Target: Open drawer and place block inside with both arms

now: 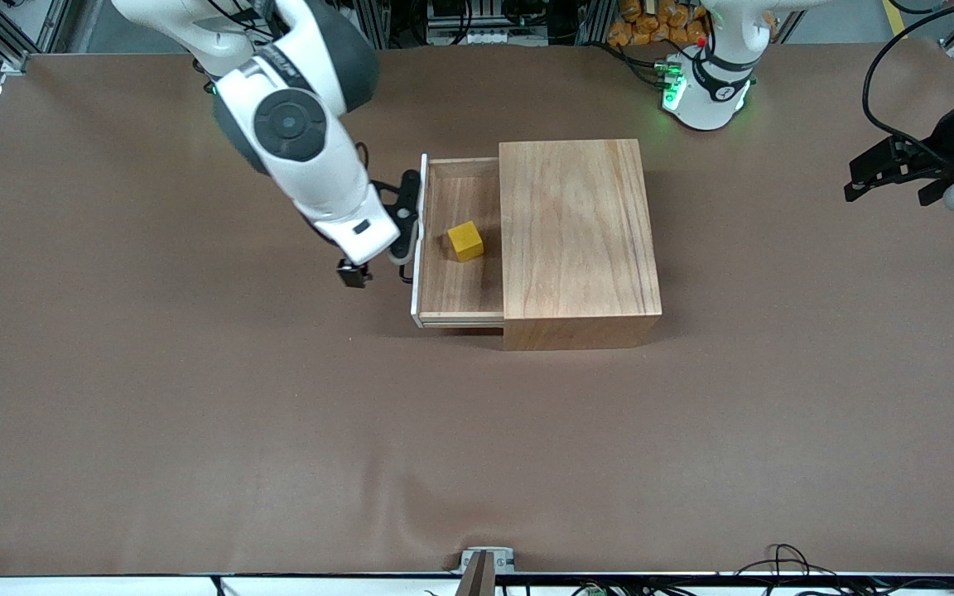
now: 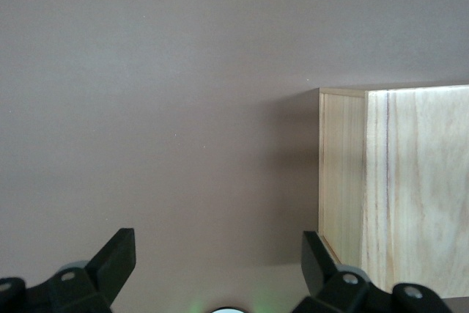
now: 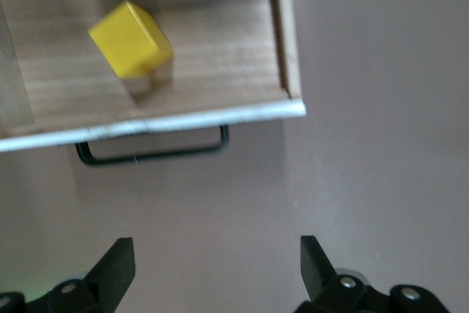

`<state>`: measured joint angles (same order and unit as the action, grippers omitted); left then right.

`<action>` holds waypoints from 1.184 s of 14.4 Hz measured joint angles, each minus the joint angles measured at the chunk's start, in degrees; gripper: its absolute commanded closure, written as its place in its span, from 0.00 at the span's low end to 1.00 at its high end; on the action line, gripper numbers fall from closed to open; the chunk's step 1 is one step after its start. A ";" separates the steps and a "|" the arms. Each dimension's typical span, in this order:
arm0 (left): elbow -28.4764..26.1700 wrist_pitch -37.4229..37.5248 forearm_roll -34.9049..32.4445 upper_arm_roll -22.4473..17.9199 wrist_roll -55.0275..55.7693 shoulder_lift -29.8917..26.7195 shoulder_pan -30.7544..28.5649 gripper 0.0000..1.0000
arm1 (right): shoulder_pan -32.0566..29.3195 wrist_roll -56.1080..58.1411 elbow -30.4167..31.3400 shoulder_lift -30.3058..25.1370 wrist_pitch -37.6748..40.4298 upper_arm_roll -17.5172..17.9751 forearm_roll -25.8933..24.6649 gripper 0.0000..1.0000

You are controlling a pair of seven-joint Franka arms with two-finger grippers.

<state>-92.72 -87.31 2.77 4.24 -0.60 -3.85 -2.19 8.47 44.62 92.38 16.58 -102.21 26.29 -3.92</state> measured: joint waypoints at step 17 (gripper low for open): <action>2.68 0.00 -0.05 -0.12 0.00 1.22 0.11 0.00 | -10.28 -1.42 -0.58 -16.19 13.08 -18.11 3.24 0.00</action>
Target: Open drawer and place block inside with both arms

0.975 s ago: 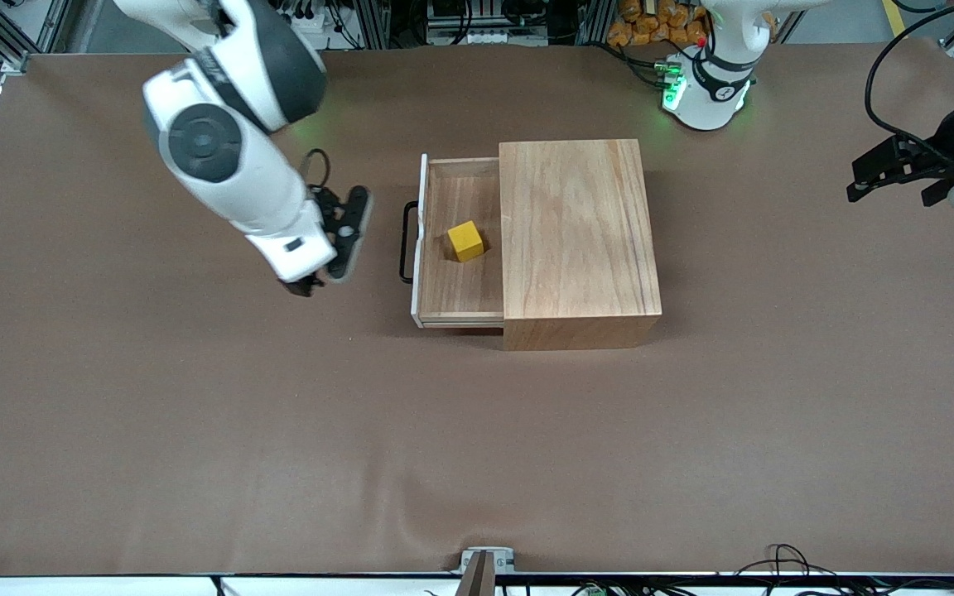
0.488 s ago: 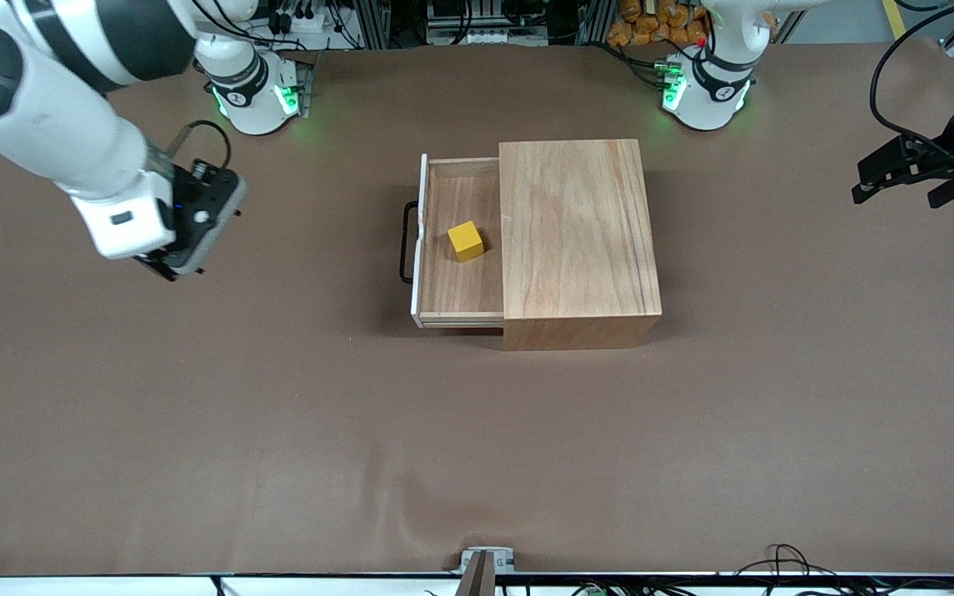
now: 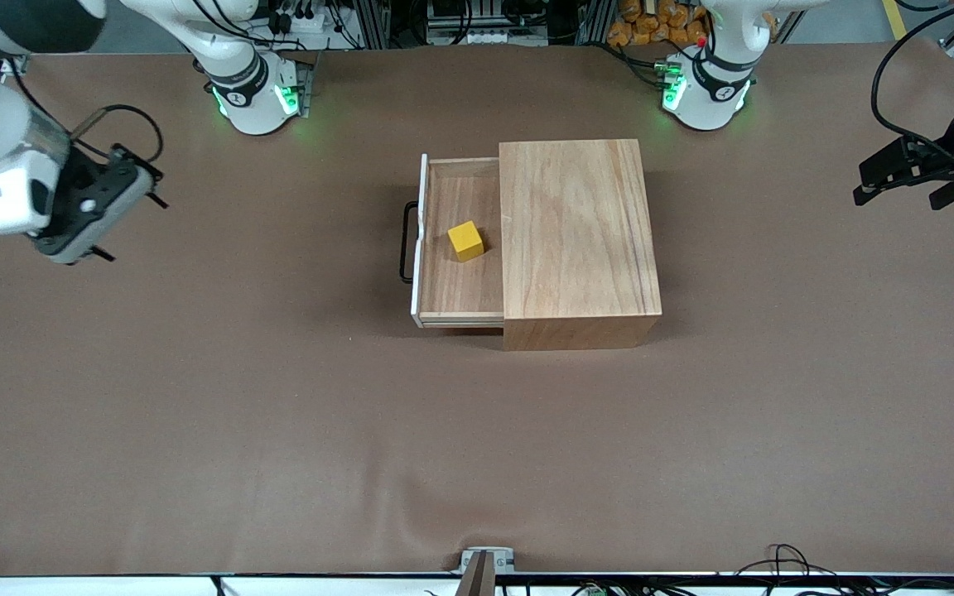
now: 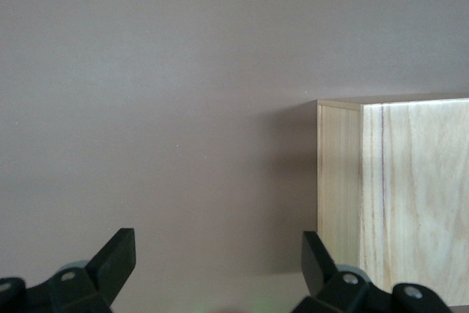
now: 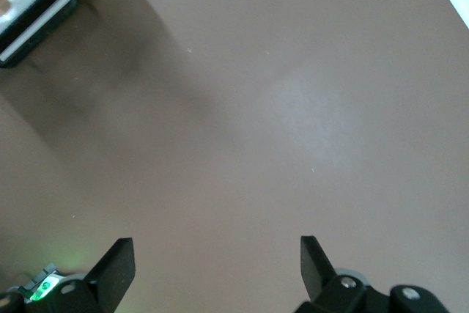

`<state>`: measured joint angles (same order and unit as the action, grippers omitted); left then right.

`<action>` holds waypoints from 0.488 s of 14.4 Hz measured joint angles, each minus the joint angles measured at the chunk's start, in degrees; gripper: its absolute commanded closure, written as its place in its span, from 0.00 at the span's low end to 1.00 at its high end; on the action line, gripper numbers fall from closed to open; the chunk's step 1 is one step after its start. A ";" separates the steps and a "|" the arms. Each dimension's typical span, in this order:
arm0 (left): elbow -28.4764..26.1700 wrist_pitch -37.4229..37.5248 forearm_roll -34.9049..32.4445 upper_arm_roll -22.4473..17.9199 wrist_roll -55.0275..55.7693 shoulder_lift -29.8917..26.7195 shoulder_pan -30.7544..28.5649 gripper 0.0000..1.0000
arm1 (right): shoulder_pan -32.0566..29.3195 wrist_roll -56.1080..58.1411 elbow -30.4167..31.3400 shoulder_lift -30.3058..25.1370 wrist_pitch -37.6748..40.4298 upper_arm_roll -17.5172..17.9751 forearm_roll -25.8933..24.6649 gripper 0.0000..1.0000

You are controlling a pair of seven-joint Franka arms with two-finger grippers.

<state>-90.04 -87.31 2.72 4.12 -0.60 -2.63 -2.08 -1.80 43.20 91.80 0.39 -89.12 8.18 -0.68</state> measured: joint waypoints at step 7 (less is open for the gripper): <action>0.04 0.00 0.00 -0.01 0.00 0.01 0.00 0.00 | 0.14 -14.74 -0.02 -3.74 3.37 -6.94 0.17 0.00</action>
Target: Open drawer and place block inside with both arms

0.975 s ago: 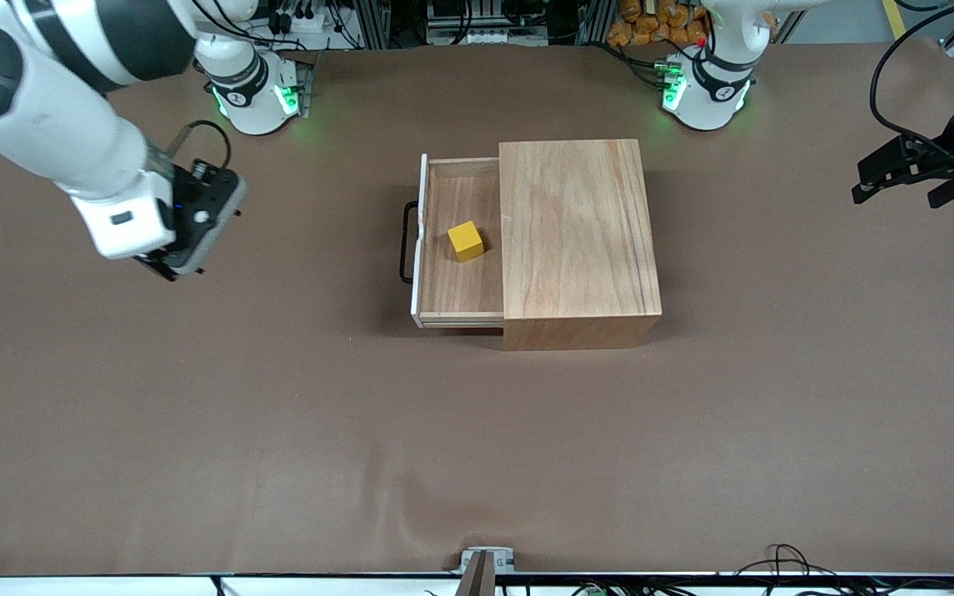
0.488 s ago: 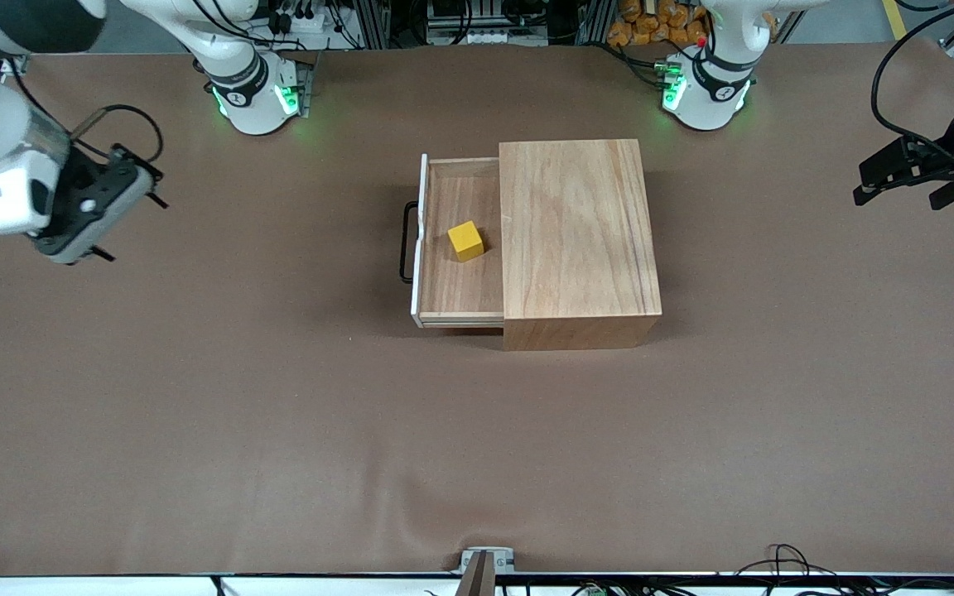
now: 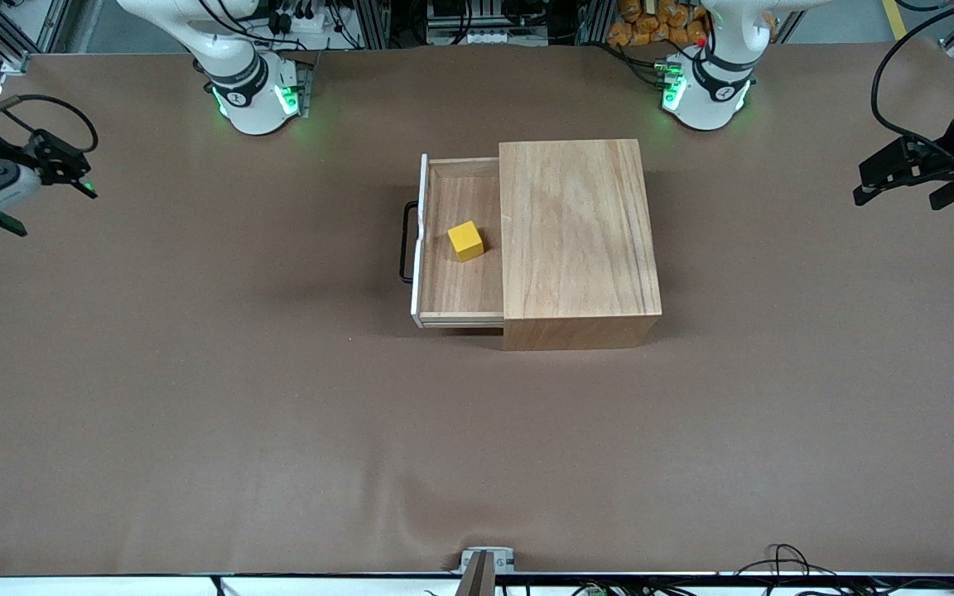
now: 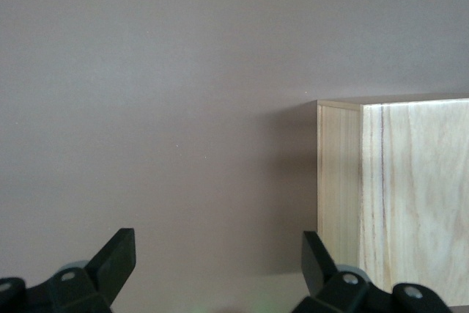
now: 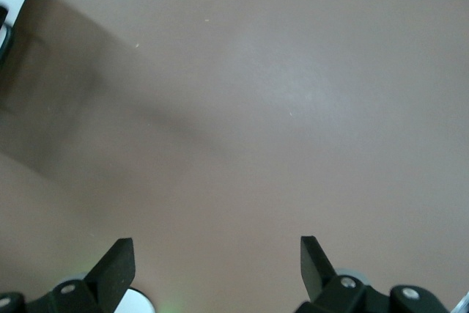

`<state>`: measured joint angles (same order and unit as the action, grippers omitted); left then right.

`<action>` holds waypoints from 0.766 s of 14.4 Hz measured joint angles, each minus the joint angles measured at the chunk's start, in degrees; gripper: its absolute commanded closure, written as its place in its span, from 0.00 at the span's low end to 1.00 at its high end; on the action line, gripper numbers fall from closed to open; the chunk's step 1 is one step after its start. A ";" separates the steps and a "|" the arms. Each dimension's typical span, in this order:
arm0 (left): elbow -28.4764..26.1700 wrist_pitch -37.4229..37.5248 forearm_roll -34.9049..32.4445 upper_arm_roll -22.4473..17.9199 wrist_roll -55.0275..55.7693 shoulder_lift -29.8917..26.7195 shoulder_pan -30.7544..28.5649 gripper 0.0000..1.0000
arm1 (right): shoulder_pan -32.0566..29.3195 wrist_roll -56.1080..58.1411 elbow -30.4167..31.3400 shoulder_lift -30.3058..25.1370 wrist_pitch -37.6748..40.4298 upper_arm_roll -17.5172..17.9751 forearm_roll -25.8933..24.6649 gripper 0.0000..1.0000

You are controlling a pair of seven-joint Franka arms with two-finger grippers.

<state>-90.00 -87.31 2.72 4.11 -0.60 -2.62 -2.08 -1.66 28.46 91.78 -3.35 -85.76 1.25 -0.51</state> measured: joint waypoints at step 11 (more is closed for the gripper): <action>0.00 0.07 0.00 -0.15 0.00 0.04 -0.08 0.00 | -0.13 -27.51 1.10 -4.78 4.35 -5.74 2.41 0.00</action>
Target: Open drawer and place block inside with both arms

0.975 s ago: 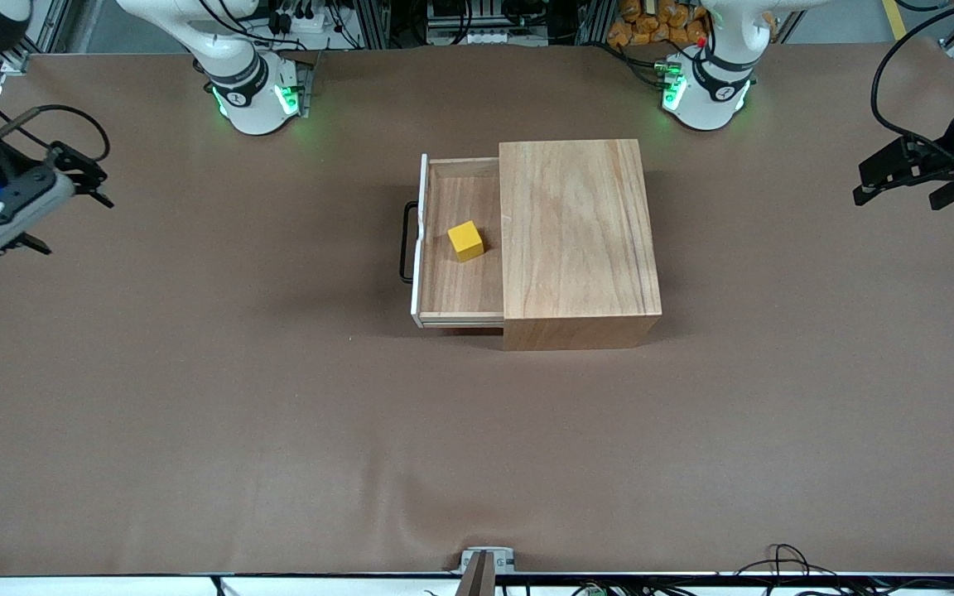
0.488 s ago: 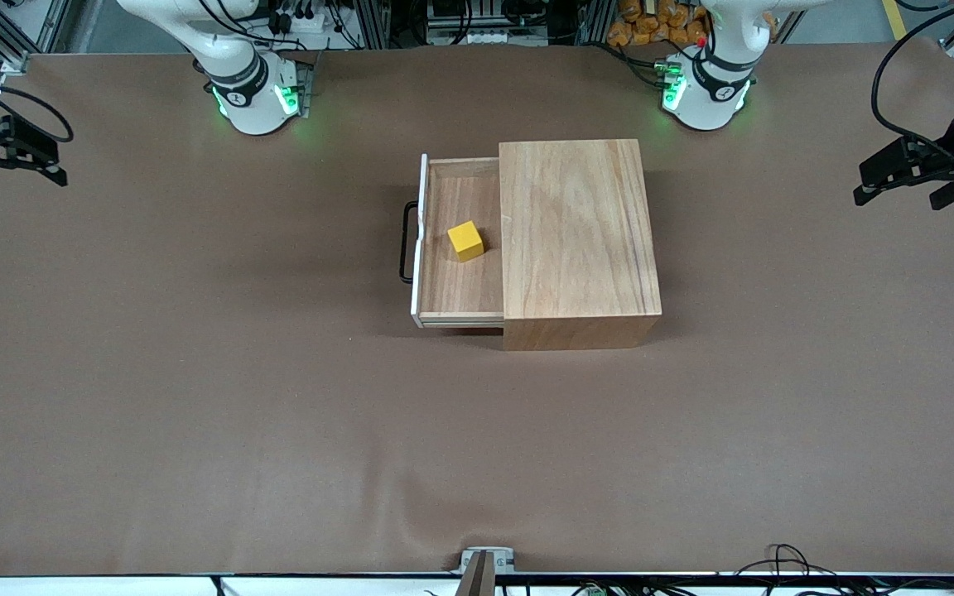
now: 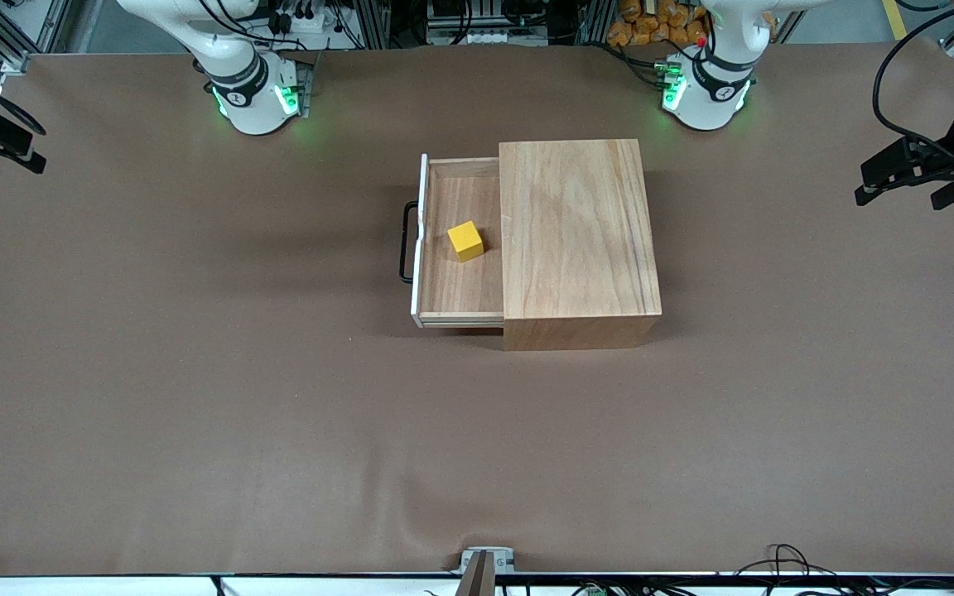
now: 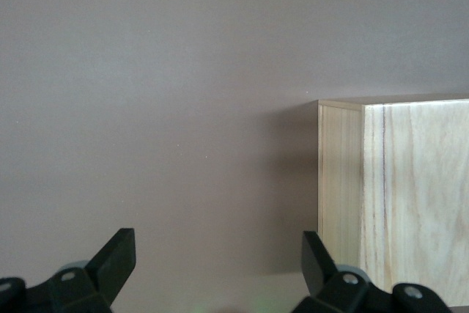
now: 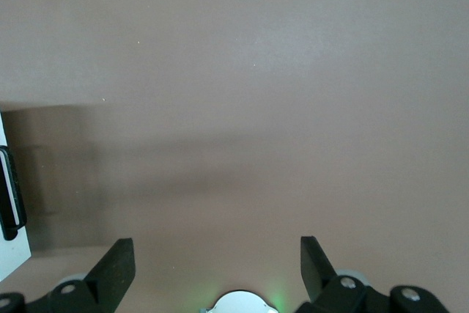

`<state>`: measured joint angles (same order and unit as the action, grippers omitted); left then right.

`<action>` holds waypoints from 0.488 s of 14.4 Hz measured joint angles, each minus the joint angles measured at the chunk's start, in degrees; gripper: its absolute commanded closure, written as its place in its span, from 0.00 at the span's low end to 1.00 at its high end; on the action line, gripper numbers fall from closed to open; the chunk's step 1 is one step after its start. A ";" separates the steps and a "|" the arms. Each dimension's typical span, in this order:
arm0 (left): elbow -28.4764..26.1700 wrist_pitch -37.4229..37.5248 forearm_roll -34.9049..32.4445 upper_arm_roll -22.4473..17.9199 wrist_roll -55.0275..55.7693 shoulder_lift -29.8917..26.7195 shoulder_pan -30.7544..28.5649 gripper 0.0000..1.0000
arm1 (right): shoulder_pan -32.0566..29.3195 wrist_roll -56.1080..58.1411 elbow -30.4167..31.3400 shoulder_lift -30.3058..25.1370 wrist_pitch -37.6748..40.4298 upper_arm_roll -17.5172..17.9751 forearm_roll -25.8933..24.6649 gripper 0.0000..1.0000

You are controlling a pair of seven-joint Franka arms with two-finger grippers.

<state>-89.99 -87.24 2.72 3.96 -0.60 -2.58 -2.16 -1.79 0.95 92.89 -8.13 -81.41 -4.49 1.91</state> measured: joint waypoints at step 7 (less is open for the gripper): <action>0.00 0.00 0.00 0.01 0.00 0.00 0.02 0.00 | 0.02 -0.34 0.56 -0.05 -0.04 -0.15 0.00 0.00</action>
<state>-89.99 -87.24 2.72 3.97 -0.60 -2.57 -2.14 -1.77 0.61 93.45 -8.18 -81.45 -4.64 1.90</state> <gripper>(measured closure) 0.000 0.000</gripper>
